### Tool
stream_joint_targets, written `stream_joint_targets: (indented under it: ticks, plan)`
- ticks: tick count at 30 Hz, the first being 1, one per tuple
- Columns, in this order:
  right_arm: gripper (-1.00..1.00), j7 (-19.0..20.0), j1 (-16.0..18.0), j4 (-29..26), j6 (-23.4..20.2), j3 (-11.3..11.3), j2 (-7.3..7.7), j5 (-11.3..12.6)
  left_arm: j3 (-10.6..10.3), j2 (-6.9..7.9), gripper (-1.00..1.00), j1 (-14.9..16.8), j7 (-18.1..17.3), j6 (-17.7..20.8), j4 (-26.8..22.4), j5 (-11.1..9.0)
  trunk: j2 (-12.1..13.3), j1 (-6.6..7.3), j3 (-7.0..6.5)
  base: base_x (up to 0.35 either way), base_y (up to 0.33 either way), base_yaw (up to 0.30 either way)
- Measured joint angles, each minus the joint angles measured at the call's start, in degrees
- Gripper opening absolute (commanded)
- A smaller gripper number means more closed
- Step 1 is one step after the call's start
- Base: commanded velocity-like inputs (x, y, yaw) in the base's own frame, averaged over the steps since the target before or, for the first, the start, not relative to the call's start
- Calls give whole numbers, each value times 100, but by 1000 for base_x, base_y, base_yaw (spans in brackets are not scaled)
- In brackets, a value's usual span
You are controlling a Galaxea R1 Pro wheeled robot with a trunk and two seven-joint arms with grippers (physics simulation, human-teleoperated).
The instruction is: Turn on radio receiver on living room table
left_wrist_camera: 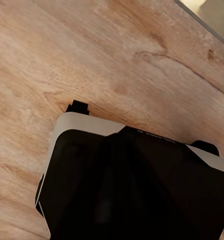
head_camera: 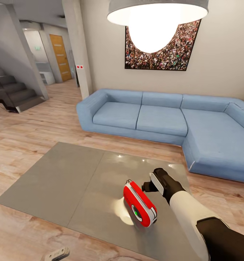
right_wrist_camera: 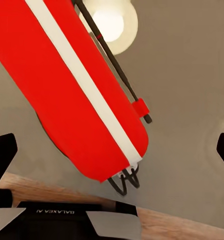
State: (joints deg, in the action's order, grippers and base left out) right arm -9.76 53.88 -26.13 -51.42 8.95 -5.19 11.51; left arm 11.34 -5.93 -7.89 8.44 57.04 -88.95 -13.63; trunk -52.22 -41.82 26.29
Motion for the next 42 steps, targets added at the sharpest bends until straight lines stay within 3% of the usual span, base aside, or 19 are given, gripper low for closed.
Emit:
stream_joint_targets:
  ticks: [42]
  plan:
    - [100,18,0,196,9,10,0,-18,0,-5,-100,0,0,0,0,2,1684,923,-754,0,0,0]
